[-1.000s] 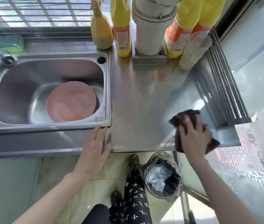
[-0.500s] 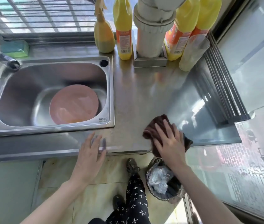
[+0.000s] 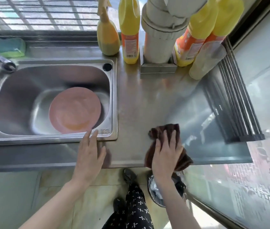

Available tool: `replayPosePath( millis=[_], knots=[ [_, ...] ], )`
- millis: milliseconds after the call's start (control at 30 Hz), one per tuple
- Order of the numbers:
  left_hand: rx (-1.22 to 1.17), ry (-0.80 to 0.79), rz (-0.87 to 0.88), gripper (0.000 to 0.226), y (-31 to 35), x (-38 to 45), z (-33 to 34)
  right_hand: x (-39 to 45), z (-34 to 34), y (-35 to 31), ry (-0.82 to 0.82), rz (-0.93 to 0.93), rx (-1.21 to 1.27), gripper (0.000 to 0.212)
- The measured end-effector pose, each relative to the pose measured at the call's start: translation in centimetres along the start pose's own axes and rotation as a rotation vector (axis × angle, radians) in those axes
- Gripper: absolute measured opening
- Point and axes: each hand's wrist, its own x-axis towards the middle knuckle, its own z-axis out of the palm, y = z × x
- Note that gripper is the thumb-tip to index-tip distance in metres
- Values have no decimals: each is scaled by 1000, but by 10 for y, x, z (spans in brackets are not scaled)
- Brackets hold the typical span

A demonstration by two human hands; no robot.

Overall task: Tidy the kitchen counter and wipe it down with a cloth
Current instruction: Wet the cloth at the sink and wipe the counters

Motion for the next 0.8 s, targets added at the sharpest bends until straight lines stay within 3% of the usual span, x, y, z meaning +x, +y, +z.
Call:
replayPosePath(
  millis=[133, 200, 267, 367, 500, 667, 800],
  knots=[
    [53, 18, -137, 59, -28, -5, -18, -6, 33, -76, -237, -337, 236, 47],
    [84, 24, -173, 60, -40, -8, -25, -2, 47, -92, -359, -677, 104, 46],
    [79, 42, -215, 60, -50, -12, -32, 24, 63, -96, -363, -863, -45, 44],
    [57, 93, -275, 60, -64, -22, -38, 97, 80, -120, -283, -823, -86, 43],
    [21, 136, -323, 60, -77, -32, -41, 150, 99, -174, -338, -669, -125, 41],
    [-29, 143, -307, 59, -77, -37, -39, 59, 81, -132, -335, -669, 111, 34],
    [-40, 130, -280, 59, -71, -29, -32, 13, 57, -90, -475, -850, 81, 40]
  ],
)
